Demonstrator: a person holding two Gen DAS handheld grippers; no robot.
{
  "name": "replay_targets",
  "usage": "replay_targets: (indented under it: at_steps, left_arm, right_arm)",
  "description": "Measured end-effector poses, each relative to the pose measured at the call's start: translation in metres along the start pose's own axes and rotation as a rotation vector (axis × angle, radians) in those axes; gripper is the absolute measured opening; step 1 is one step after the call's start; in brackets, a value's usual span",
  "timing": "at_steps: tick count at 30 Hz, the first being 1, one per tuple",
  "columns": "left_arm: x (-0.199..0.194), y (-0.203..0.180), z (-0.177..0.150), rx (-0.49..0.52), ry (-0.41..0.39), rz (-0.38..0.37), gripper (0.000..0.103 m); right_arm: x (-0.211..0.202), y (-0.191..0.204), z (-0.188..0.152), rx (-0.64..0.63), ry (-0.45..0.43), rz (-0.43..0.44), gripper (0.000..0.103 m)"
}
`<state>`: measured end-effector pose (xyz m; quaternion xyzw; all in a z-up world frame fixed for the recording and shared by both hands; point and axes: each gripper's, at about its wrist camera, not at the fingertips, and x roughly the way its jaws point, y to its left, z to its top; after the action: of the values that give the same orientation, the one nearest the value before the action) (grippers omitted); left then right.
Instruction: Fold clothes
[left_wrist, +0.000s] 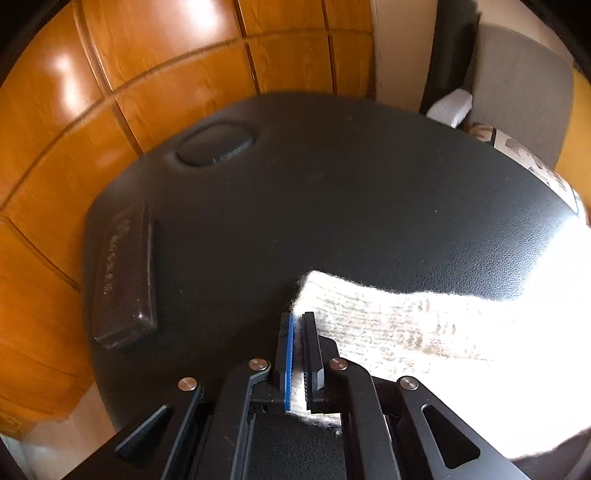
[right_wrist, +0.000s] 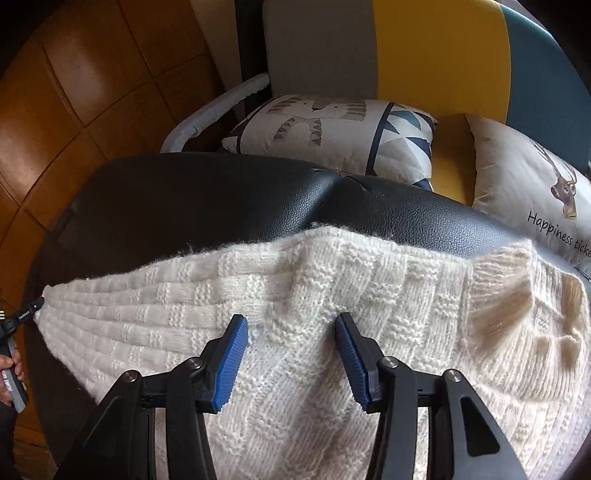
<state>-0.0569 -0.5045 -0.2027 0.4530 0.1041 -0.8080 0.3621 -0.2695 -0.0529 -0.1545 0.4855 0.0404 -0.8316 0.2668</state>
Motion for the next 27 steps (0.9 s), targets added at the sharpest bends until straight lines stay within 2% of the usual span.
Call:
replay_targets:
  at_steps: [3,8,10,13,15,17,18,20,24,27]
  left_arm:
    - [-0.003,0.001,-0.002,-0.013,0.003,0.010,0.005]
    - [-0.008,0.016,0.010,-0.096,0.064,-0.095,0.007]
    - [-0.017,0.029,0.010,-0.141,0.070,-0.144,0.007]
    - [-0.032,0.045,0.009,-0.202,0.067,-0.158,0.009]
    - [-0.053,0.046,0.004,-0.247,0.061,-0.194,0.015]
    - [-0.067,0.044,0.002,-0.266,0.043,-0.259,0.029]
    - [-0.077,0.041,-0.002,-0.270,0.031,-0.291,0.032]
    - [-0.095,0.025,-0.006,-0.250,0.019,-0.349,0.039]
    - [-0.127,-0.046,-0.004,-0.113,0.018,-0.470,0.039]
    - [-0.152,-0.120,-0.012,0.022,0.069,-0.677,0.039]
  right_arm:
    - [-0.001,-0.005,0.001,0.013,-0.006,0.014,0.051]
    - [-0.017,-0.025,0.005,0.159,-0.001,0.107,0.051]
    - [-0.036,-0.029,-0.002,0.198,-0.046,0.140,0.051]
    - [-0.063,-0.043,-0.023,0.251,-0.082,0.201,0.056]
    - [-0.079,-0.059,-0.042,0.289,-0.093,0.213,0.059]
    - [-0.093,-0.077,-0.066,0.344,-0.100,0.201,0.060]
    - [-0.100,-0.087,-0.078,0.374,-0.102,0.192,0.060]
    - [-0.113,-0.111,-0.103,0.440,-0.110,0.141,0.060]
    - [-0.144,-0.154,-0.138,0.555,-0.162,0.115,0.061]
    - [-0.156,-0.179,-0.153,0.609,-0.176,0.127,0.061]
